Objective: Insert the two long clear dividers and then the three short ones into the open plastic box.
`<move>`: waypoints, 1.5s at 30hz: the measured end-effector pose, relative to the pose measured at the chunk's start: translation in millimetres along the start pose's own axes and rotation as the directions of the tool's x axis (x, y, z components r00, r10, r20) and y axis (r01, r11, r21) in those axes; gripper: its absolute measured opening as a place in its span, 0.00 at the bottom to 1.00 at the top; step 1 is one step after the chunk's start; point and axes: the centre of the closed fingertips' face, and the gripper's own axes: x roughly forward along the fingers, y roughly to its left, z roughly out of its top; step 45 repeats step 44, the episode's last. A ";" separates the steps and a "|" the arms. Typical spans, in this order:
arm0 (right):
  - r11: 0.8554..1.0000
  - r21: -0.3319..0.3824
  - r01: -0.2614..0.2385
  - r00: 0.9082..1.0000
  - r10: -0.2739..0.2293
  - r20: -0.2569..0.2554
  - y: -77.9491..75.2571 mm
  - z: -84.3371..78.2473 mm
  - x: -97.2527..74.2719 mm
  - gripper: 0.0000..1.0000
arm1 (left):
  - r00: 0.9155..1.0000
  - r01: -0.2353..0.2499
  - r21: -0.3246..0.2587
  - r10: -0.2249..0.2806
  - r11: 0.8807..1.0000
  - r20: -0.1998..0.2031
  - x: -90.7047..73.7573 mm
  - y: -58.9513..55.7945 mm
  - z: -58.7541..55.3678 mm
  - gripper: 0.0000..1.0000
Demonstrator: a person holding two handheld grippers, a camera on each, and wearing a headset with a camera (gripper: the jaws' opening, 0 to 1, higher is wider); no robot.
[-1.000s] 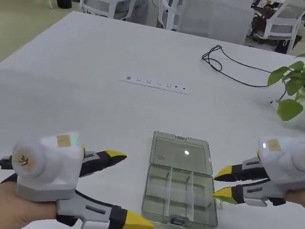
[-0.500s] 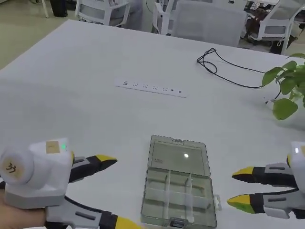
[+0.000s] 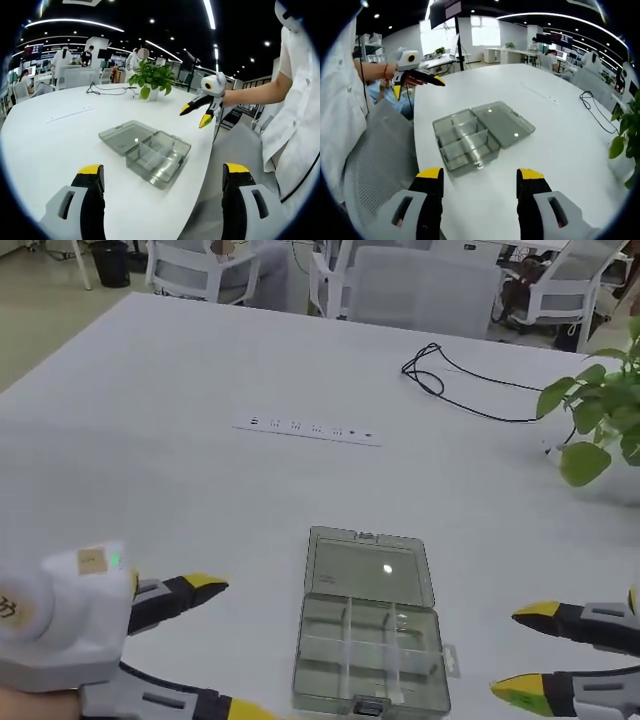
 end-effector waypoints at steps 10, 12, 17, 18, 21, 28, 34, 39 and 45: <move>0.999 0.047 0.018 1.000 -0.019 0.010 4.0 -17.6 0.1 0.76 | 0.999 -0.001 0.021 0.002 1.000 -0.045 3.4 3.8 -14.5 1.00; 0.998 0.054 0.024 1.000 -0.025 0.011 3.7 -20.4 0.0 0.78 | 0.999 -0.005 0.016 0.005 1.000 -0.043 3.9 5.7 -15.7 1.00; 0.997 0.070 0.023 1.000 -0.024 0.017 4.7 -22.4 0.6 0.81 | 0.999 -0.009 0.025 0.010 1.000 -0.050 5.3 8.0 -18.4 1.00; 0.997 0.068 0.020 1.000 -0.021 0.015 5.5 -22.9 1.0 0.81 | 0.999 -0.010 0.024 0.011 1.000 -0.052 5.7 8.8 -19.4 1.00; 0.998 0.064 0.014 1.000 -0.015 0.014 6.9 -22.3 2.0 0.83 | 0.998 -0.010 0.028 0.011 1.000 -0.058 6.1 9.1 -20.9 1.00; 0.998 0.061 0.011 1.000 -0.012 0.019 7.5 -20.0 3.5 0.83 | 0.998 -0.008 0.034 0.010 0.999 -0.068 6.4 7.6 -24.4 1.00; 0.998 0.056 0.008 1.000 -0.009 0.019 7.7 -19.4 3.2 0.84 | 0.998 -0.003 0.038 0.006 0.999 -0.068 8.3 5.7 -24.3 1.00; 0.999 0.054 0.008 1.000 -0.009 0.019 8.5 -18.6 2.5 0.84 | 0.998 0.003 0.036 0.000 0.999 -0.066 10.0 4.1 -24.1 1.00; 0.999 0.053 0.007 1.000 -0.008 0.020 9.8 -18.4 2.9 0.84 | 0.998 0.009 0.036 -0.007 0.999 -0.069 9.8 1.9 -25.0 1.00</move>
